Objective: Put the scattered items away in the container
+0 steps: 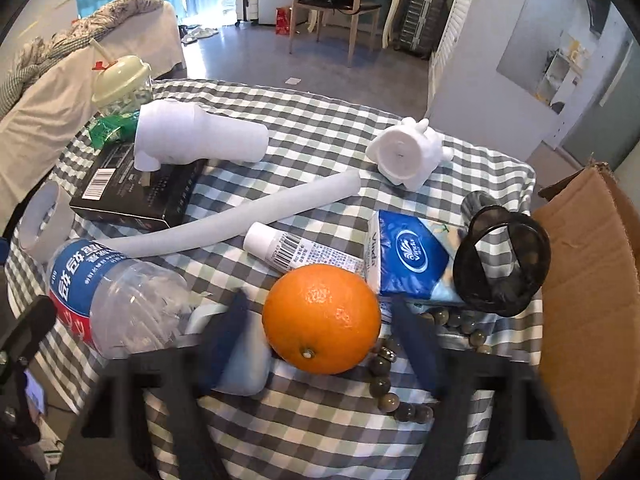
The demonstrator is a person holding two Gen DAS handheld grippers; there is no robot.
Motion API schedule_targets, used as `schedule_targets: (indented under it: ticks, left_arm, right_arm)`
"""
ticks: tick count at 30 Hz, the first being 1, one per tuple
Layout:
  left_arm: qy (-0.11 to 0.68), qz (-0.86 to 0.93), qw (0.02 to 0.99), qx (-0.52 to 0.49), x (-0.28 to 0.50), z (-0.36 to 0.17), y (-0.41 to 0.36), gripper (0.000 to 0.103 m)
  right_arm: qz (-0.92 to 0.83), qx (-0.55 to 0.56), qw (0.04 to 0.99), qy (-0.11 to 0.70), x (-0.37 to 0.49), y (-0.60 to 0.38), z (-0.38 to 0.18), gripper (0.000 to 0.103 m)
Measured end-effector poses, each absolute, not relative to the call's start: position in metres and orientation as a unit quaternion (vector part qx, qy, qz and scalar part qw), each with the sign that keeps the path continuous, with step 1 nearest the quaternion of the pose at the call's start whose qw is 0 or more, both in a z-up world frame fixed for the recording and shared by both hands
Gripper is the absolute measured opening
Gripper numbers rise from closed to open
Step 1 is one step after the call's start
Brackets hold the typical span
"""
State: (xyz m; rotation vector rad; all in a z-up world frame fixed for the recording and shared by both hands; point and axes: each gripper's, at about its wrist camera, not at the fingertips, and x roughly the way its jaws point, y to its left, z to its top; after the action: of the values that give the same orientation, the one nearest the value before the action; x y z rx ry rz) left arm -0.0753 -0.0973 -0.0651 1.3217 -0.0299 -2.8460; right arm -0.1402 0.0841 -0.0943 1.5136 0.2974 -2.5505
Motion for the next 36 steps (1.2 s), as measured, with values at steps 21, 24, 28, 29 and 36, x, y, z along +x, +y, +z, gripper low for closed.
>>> schedule_targets:
  ticks: [21, 24, 28, 29, 36]
  left_arm:
    - [0.014, -0.884, -0.078, 0.462, -0.103, -0.096, -0.043, 0.100]
    - [0.011, -0.883, -0.080, 0.463, -0.102, -0.094, -0.042, 0.092]
    - [-0.017, -0.892, -0.083, 0.444, -0.095, -0.080, -0.033, 0.092]
    - [-0.023, -0.895, -0.085, 0.437, -0.093, -0.074, -0.031, 0.092]
    - [-0.062, -0.921, -0.143, 0.356, -0.079, -0.007, 0.010, 0.092]
  right_arm:
    - [-0.889, 0.446, 0.065, 0.083, -0.111, 0.131, -0.035, 0.057]
    - [-0.891, 0.443, 0.064, 0.080, -0.110, 0.136, -0.035, 0.057]
    - [-0.894, 0.437, 0.064, 0.072, -0.107, 0.143, -0.030, 0.057]
    - [-0.896, 0.435, 0.064, 0.070, -0.105, 0.145, -0.029, 0.057]
    - [-0.920, 0.388, 0.045, 0.045, -0.086, 0.182, 0.014, 0.057]
